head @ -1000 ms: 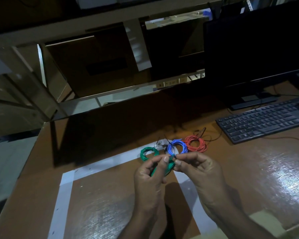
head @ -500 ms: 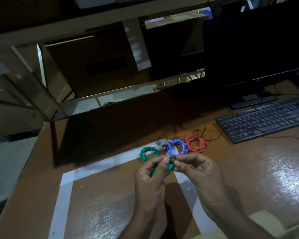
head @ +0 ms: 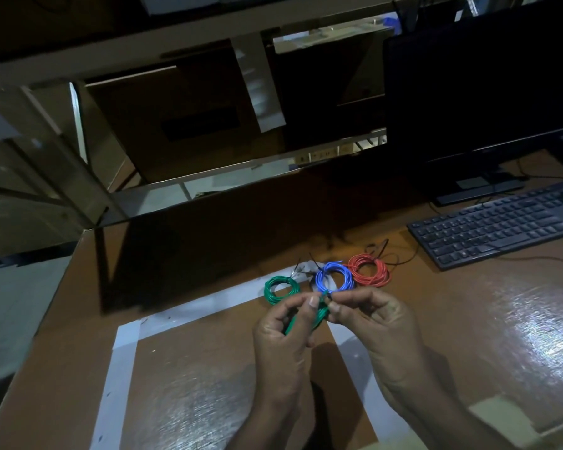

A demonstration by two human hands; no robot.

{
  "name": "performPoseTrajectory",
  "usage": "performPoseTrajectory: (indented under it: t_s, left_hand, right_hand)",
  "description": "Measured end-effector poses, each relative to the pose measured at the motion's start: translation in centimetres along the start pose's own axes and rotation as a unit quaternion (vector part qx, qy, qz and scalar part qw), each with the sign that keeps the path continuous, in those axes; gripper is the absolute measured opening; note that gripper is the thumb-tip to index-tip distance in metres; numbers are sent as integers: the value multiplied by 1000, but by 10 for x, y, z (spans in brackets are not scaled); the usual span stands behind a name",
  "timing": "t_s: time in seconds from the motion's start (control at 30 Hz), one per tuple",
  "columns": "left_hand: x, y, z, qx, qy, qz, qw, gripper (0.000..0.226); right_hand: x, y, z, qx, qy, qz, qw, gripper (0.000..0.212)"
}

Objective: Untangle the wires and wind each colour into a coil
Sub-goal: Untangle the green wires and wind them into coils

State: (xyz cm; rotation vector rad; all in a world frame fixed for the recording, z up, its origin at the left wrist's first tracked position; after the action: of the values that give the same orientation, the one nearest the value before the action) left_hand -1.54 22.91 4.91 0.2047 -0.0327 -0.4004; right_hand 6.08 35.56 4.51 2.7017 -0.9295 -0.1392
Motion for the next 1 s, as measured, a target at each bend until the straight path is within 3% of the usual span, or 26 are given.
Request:
performPoseTrajectory:
  t_s: [1.0]
  left_hand:
    - [1,4,7,-40,35,-26,998,17]
  right_hand:
    - [1,-1,0,-4,9,-1,1000,13]
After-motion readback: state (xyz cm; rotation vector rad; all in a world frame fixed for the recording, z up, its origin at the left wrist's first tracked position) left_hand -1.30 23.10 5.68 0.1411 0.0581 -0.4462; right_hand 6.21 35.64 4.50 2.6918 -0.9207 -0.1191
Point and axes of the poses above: each hand's wrist, its own x-axis away from the middle knuckle, its own y-axis out of the palm, z = x × y, the point moved 6 cm from there along -x, towards the middle knuckle, and after that the axes turned 2 degrees about -z, right-handed, at the moved point
